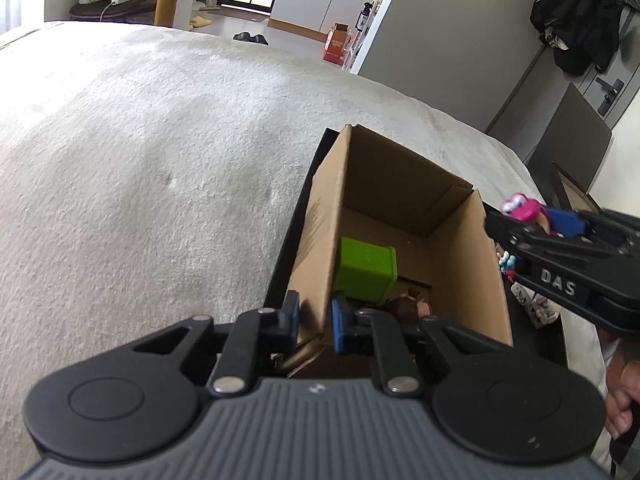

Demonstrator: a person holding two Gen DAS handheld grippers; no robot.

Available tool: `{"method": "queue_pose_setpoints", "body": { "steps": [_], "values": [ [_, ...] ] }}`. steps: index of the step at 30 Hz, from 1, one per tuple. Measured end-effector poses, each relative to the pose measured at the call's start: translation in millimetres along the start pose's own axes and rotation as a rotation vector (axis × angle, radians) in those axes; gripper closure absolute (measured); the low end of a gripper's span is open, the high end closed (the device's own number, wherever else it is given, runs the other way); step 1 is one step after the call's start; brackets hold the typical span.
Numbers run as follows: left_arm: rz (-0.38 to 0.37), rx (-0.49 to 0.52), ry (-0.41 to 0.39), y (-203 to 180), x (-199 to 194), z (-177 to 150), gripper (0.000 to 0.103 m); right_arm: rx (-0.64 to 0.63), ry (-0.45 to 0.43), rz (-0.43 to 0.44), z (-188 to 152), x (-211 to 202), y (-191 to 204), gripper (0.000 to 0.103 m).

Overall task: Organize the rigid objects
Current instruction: 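Carry the pink-hooded doll over the box and open the right gripper, then move the right gripper back to the beige-and-grey block in the tray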

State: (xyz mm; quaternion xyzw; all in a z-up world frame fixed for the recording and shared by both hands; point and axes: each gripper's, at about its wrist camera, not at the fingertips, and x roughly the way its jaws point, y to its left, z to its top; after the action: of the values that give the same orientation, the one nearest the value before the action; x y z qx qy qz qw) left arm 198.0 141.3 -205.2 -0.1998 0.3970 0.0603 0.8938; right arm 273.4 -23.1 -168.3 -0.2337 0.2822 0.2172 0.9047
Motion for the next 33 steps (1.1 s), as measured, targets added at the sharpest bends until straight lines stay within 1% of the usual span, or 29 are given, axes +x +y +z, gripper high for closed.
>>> {"method": "queue_pose_setpoints", "body": {
  "steps": [6, 7, 8, 9, 11, 13, 22, 26, 29, 33],
  "values": [
    [0.002, -0.002, 0.001, 1, 0, 0, 0.088, -0.024, -0.023, 0.01, 6, 7, 7, 0.059],
    [0.003, -0.002, 0.003, 1, 1, 0, 0.088, -0.033, -0.027, 0.007, 6, 9, 9, 0.058],
    [0.003, -0.002, 0.004, 1, 1, 0, 0.088, -0.051, -0.03, -0.008, 6, 10, 11, 0.052],
    [0.004, -0.002, 0.005, 2, 2, 0, 0.088, -0.065, -0.031, -0.024, 5, 9, 12, 0.05],
    [0.005, -0.009, 0.002, 3, 2, 0, 0.088, -0.075, -0.037, -0.029, 2, 6, 12, 0.048],
    [0.003, -0.007, 0.002, 2, 2, 0, 0.088, -0.072, -0.029, -0.02, -2, 2, 8, 0.048],
    [0.026, 0.006, 0.004, 1, 3, -2, 0.088, -0.028, 0.01, -0.045, -28, -18, -19, 0.048],
    [0.035, 0.008, 0.012, -2, 3, -1, 0.088, -0.027, 0.014, -0.054, -32, -25, -31, 0.048],
    [0.038, 0.029, 0.016, -7, 1, 2, 0.088, 0.003, 0.022, -0.045, -34, -28, -43, 0.048],
    [0.063, 0.058, 0.001, -14, -6, 7, 0.088, 0.025, 0.018, -0.023, -34, -33, -57, 0.048]
  ]
}}
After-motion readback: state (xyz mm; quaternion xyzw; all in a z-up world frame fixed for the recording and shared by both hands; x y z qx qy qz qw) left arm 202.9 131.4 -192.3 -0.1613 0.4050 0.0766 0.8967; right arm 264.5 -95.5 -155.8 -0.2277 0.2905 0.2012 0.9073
